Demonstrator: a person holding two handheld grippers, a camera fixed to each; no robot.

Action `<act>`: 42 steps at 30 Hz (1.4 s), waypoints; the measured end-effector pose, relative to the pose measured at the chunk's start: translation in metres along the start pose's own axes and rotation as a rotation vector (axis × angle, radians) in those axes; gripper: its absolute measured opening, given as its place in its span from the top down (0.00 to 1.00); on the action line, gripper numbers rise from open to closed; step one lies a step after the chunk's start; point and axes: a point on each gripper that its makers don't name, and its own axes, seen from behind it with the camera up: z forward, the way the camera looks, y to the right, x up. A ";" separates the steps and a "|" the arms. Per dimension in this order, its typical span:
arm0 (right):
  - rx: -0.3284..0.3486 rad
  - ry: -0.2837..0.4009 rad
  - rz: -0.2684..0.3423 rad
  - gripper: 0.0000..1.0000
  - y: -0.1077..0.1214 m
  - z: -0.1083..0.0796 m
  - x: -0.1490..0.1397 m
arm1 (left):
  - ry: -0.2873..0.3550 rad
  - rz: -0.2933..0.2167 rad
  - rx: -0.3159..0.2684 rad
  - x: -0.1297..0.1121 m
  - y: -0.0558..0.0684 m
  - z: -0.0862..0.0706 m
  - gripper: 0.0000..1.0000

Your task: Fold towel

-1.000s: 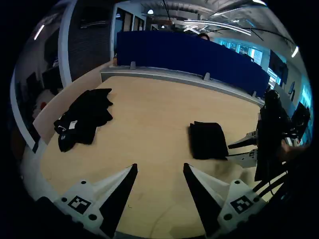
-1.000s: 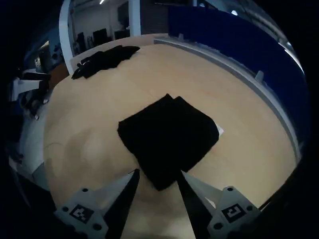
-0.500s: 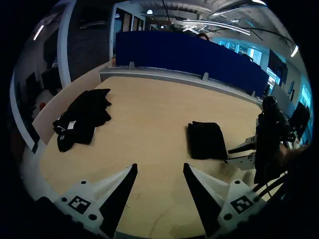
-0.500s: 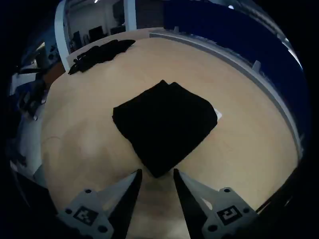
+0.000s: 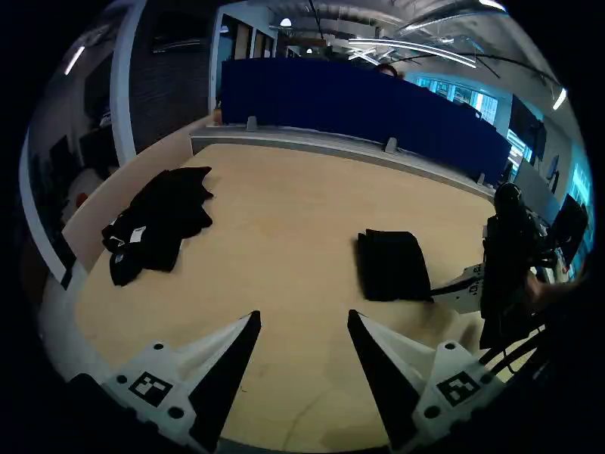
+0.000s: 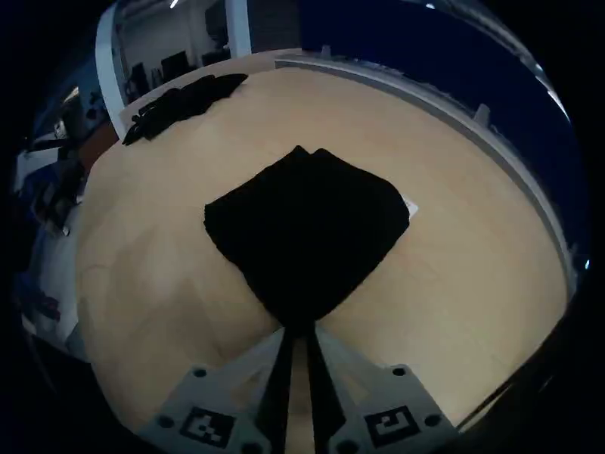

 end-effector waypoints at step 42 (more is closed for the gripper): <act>-0.051 0.269 -0.034 0.97 0.023 -0.090 0.125 | 0.044 0.047 -0.035 0.030 0.010 -0.003 0.15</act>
